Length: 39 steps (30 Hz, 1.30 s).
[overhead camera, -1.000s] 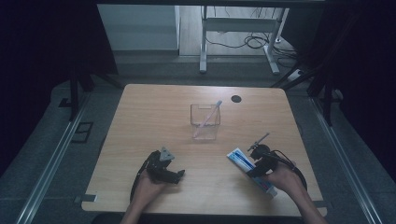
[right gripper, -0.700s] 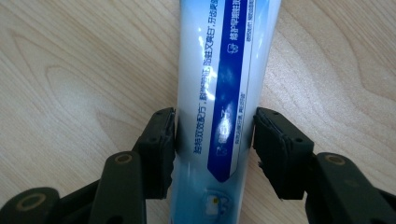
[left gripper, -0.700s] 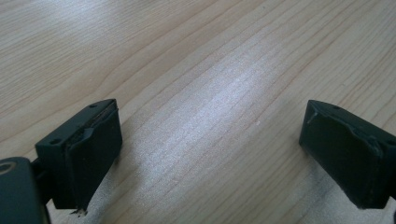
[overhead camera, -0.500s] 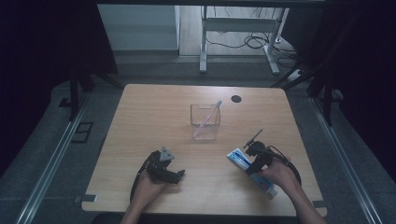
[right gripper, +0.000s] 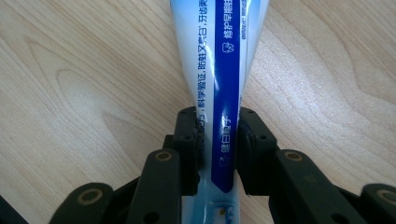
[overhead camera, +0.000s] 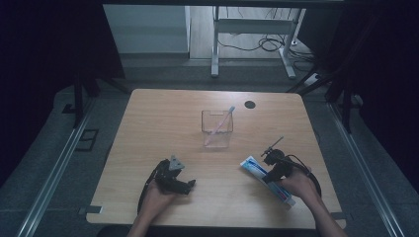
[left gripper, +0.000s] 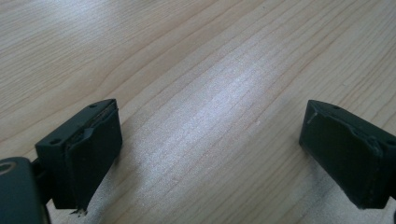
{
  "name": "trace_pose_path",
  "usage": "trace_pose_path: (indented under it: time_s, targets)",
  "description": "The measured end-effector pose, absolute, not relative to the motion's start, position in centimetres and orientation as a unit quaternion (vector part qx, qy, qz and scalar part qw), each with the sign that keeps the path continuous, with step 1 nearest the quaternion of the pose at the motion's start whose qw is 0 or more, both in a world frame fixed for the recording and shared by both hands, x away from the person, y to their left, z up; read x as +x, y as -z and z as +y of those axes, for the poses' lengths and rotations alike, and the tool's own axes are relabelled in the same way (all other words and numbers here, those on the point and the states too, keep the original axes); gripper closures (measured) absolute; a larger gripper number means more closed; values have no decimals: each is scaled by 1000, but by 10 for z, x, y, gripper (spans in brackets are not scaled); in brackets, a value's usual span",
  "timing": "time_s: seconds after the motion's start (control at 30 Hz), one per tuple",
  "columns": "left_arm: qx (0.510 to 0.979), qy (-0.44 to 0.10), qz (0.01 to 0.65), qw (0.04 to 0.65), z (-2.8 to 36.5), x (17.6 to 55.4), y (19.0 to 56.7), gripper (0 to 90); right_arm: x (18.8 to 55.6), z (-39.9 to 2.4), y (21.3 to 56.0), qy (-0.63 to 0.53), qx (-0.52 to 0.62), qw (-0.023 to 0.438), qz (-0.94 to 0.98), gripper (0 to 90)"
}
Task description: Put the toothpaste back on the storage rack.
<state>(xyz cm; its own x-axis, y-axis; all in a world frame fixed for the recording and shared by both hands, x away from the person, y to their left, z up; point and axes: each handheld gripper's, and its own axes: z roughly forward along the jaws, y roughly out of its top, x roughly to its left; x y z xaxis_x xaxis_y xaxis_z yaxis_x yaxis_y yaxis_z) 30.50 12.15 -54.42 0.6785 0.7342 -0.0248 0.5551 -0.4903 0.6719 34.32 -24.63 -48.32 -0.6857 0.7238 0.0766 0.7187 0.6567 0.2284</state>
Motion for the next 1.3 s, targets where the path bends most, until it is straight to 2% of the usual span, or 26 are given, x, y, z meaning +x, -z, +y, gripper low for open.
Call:
trace_pose_path:
  time_s: [0.73, 1.3]
  targets:
    - [853, -134, 378, 334, 122, 305, 544, 60, 337, -259, 460, -205, 393, 46, 895, 733]
    - [853, -135, 376, 335, 122, 305, 544, 60, 338, -250, 444, -241, 389, 61, 887, 734]
